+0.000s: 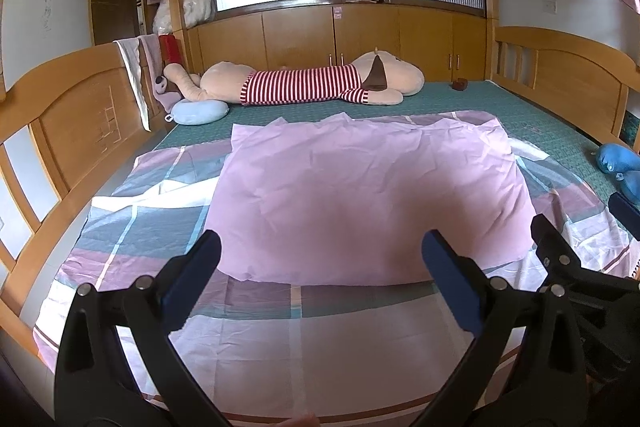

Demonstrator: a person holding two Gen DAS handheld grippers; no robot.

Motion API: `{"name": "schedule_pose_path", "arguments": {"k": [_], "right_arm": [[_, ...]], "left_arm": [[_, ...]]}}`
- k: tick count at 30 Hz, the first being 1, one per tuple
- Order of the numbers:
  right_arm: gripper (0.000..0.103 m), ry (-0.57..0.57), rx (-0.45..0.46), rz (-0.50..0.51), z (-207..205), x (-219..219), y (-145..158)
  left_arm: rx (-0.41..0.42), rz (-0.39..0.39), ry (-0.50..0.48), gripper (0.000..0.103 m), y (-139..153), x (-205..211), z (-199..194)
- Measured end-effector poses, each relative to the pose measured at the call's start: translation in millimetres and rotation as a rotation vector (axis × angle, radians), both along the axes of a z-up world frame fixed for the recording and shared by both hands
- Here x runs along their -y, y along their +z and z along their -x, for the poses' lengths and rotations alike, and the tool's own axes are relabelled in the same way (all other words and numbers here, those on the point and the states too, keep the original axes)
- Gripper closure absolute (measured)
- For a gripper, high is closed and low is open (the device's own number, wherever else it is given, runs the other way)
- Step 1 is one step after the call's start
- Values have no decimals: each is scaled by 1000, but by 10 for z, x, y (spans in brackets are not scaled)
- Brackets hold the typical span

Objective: Fold large clothes

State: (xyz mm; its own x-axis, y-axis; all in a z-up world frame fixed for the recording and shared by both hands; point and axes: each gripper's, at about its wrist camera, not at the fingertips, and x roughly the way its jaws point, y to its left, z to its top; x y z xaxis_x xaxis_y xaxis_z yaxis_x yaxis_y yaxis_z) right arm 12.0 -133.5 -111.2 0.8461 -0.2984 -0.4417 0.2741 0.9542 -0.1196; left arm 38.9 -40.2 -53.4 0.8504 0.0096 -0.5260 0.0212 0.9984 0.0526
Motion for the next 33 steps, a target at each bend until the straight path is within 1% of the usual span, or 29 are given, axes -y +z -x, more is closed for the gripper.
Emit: {"name": "schedule_pose_path", "arguments": {"k": [11,33], "right_arm": [[1,9,-4,0,-28,-23,-21],[1,9,-12,6,-39,-68,-53]], "left_arm": [[-10,13,9,2,-16,-75,-9],[-20,8,19,2,-46,-85,-14]]}}
